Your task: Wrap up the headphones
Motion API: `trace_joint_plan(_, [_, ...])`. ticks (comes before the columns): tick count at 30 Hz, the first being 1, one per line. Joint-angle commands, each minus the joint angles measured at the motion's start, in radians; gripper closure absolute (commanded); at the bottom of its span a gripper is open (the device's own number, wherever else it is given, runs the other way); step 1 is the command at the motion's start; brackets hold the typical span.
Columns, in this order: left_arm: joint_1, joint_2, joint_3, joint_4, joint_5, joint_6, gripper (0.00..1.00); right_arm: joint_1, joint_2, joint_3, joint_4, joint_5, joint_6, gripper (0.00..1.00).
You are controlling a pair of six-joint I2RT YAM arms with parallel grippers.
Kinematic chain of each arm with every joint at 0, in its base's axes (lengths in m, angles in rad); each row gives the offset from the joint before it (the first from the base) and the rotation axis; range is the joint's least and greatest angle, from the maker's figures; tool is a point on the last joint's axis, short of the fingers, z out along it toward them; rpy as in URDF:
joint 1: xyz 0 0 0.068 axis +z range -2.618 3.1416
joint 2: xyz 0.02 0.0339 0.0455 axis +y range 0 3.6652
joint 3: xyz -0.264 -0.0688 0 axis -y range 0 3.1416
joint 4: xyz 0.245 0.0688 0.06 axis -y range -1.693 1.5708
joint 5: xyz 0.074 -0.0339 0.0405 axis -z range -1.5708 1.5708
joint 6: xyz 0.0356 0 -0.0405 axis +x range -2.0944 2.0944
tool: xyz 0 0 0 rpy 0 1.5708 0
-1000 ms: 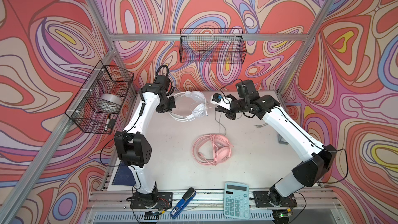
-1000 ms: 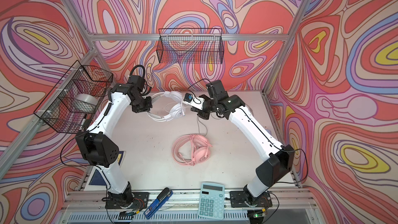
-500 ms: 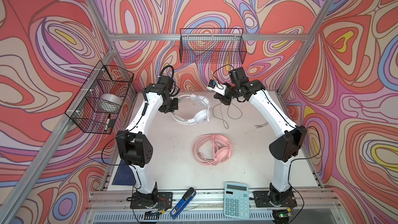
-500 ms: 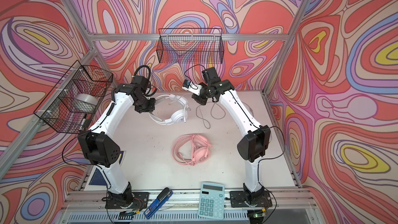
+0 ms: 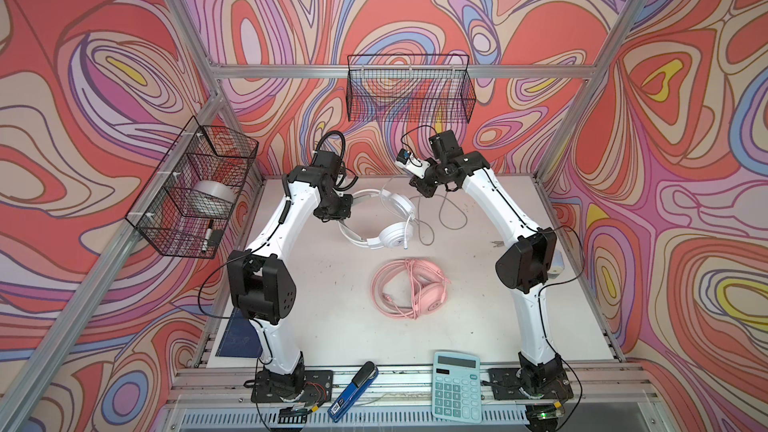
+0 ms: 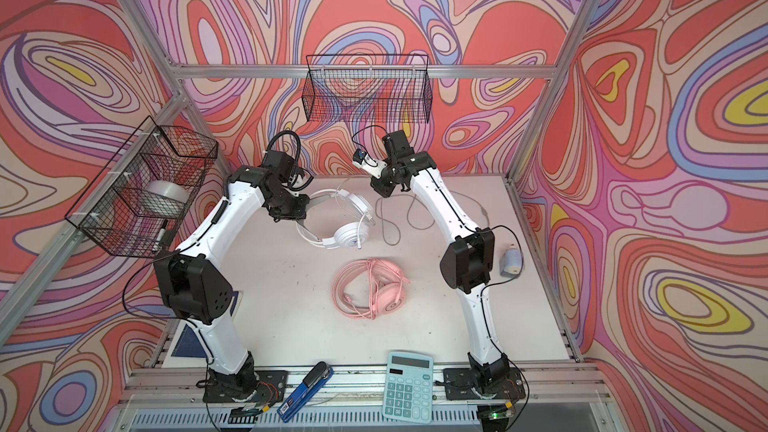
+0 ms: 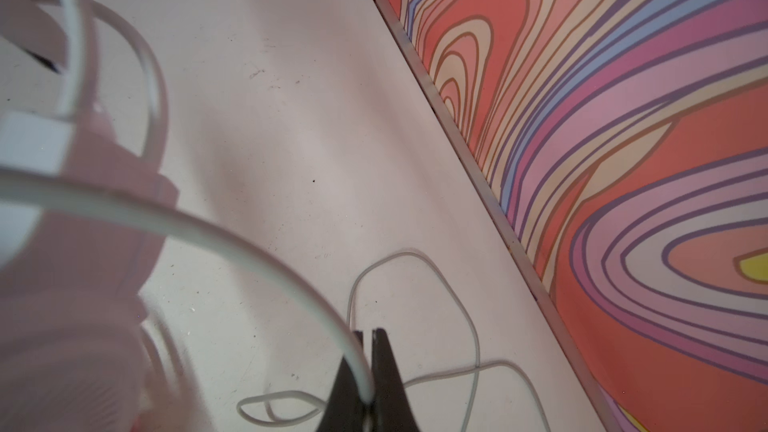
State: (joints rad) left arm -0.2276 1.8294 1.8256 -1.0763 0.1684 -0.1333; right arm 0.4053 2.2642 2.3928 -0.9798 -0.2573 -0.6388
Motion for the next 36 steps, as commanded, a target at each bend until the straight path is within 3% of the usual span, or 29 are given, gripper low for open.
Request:
trace_joint_plan(1, [0.001,-0.071,0.007,0.053,0.098,0.02,1.0,-0.025,0.034,0.005,0.023,0.001,0.108,1.0])
trace_joint_plan(11, [0.001,-0.123,-0.06,0.141,0.225,-0.029,1.0,-0.086,-0.014,-0.248,0.192,-0.186,0.245,1.0])
trace_joint_plan(17, [0.001,-0.144,-0.071,0.186,0.275,-0.079,1.0,-0.143,-0.041,-0.369,0.289,-0.328,0.351,0.81])
trace_joint_plan(20, [0.001,-0.145,-0.056,0.188,0.268,-0.093,1.0,-0.143,-0.052,-0.432,0.328,-0.348,0.367,0.71])
trace_joint_plan(29, [0.004,-0.139,-0.036,0.189,0.262,-0.118,1.0,-0.173,-0.122,-0.654,0.491,-0.349,0.529,0.56])
trace_joint_plan(36, [0.02,-0.147,-0.052,0.208,0.279,-0.141,1.0,-0.183,-0.181,-0.799,0.553,-0.32,0.504,0.52])
